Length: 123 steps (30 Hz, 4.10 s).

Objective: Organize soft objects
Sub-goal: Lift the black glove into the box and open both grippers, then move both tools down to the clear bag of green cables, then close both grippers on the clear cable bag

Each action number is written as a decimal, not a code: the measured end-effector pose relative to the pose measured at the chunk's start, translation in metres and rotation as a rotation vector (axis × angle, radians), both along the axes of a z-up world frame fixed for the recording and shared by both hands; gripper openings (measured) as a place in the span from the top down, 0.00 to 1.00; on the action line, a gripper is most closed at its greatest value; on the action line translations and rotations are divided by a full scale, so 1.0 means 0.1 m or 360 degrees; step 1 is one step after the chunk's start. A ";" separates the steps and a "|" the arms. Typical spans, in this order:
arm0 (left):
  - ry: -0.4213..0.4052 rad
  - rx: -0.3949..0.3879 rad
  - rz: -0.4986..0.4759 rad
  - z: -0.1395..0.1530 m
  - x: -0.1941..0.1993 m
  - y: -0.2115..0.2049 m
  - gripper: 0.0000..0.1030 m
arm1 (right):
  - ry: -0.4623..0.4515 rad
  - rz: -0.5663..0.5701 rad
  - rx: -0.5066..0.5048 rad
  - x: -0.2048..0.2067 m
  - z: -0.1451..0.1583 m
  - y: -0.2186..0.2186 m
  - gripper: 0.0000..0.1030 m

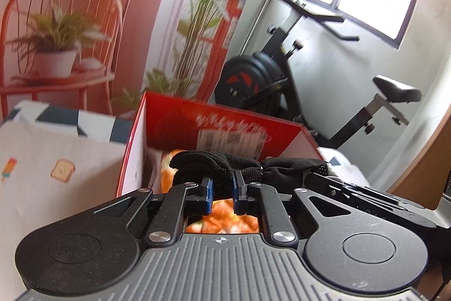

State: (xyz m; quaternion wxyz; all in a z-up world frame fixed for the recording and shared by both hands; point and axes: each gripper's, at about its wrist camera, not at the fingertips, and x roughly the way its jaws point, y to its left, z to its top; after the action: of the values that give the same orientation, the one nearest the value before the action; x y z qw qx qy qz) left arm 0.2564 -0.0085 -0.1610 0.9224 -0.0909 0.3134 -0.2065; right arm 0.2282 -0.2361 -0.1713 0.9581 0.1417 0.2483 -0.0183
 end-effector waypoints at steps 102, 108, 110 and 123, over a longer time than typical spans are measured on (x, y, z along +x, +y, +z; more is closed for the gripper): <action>-0.0008 0.0137 -0.0100 -0.58 -0.77 0.48 0.47 | 0.0201 0.0396 -0.0242 -0.50 -0.83 0.89 0.51; -0.0033 0.0108 -0.0211 -0.60 -0.63 0.42 0.47 | 0.0181 0.0384 -0.0221 -0.44 -0.82 0.84 0.54; -0.0047 0.0086 -0.0254 -0.60 -0.62 0.39 0.47 | 0.0177 0.0392 -0.0218 -0.43 -0.82 0.83 0.56; -0.0015 0.0069 -0.0422 -0.70 -0.49 0.24 0.62 | 0.0163 0.0427 -0.0214 -0.40 -0.82 0.85 0.67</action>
State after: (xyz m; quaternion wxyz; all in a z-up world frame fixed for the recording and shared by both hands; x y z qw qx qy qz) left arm 0.2069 0.0158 -0.2309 0.8903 -0.0279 0.3226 -0.3203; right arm 0.1886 -0.1510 -0.2535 0.9453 0.0418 0.3119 0.0860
